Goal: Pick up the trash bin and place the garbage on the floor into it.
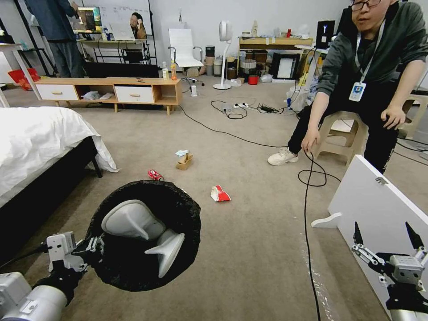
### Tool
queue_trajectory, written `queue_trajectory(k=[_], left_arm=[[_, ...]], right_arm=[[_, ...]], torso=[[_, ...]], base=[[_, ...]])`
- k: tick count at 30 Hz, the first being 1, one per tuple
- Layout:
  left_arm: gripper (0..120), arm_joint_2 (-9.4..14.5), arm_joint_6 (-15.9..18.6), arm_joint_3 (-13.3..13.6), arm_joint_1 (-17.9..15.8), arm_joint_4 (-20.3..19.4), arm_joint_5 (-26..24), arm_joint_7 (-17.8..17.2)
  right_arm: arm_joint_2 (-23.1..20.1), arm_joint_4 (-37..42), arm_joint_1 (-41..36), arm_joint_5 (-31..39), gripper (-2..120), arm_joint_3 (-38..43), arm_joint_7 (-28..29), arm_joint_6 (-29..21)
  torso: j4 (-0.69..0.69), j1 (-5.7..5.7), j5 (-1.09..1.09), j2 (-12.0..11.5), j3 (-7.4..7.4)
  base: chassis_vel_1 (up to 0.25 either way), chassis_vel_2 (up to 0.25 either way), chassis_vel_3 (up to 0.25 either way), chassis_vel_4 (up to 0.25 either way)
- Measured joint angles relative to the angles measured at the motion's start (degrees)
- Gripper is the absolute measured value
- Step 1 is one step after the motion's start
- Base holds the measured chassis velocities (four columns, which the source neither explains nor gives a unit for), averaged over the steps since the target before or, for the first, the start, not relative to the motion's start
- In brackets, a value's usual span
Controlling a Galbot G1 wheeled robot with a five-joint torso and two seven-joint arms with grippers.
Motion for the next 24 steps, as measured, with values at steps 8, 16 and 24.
queue_trajectory(k=[8, 16, 24], left_arm=[[2, -0.14, -0.8, 0.27, -0.04, 0.16, 0.29, 0.17], [2, -0.14, -1.25, 0.38, -0.09, 0.24, 0.52, 0.72], [2, -0.29, -1.49, 0.51, -0.21, 0.23, 0.57, 0.71]], right_arm=[[-0.02, -0.14, -0.07, 0.19, 100, -0.01, -0.19, 0.2], [0.11, -0.23, 0.07, 0.15, 100, -0.1, -0.21, 0.2], [0.1, -0.35, 0.14, 0.27, 100, -0.15, -0.37, 0.25]], torso=[[0.0, 0.0, 0.0, 0.0, 0.0], [0.0, 0.0, 0.0, 0.0, 0.0], [-0.01, 0.0, 0.0, 0.0, 0.0]], base=[[0.0, 0.0, 0.0, 0.0], [0.0, 0.0, 0.0, 0.0], [0.0, 0.0, 0.0, 0.0]])
